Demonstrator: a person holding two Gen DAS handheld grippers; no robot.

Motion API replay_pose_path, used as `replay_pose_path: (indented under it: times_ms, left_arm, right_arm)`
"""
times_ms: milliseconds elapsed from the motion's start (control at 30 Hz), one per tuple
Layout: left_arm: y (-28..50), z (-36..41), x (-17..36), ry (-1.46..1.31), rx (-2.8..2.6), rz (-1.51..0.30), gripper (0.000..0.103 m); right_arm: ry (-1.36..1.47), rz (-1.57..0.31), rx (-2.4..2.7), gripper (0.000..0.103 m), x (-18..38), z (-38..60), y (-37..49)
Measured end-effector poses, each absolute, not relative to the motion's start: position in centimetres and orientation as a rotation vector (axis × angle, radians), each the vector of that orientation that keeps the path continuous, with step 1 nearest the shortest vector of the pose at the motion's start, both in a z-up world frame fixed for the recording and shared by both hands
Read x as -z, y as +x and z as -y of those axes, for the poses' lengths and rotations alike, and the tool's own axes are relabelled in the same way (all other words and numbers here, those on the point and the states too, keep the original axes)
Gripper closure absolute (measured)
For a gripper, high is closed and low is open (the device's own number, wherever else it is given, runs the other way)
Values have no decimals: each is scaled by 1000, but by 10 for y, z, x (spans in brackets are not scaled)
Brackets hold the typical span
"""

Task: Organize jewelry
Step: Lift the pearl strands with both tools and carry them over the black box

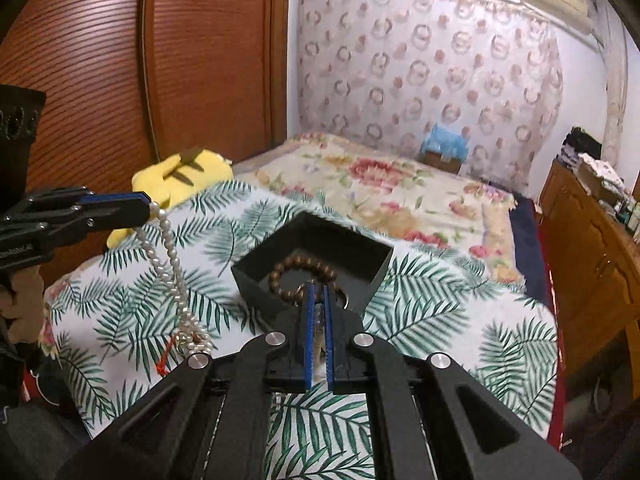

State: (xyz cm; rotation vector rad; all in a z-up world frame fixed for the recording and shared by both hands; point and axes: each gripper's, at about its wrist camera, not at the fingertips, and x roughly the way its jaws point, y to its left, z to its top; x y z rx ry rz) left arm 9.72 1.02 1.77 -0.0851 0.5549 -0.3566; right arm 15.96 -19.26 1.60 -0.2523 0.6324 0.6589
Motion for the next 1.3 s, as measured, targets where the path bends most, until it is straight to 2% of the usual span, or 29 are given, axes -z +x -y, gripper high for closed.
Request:
replay_pose_path:
  times_ms: [400, 1033, 1300]
  left_arm:
    - [108, -4, -60, -52, 363, -484, 96]
    - [162, 1, -118, -25, 367, -416, 96]
    - [196, 3, -96, -37, 376, -471, 96]
  right_arm:
    - [-238, -553, -662, 98, -51, 197, 161]
    - [-180, -523, -706, 98, -70, 196, 205]
    - [-167, -541, -734, 98, -64, 191, 235]
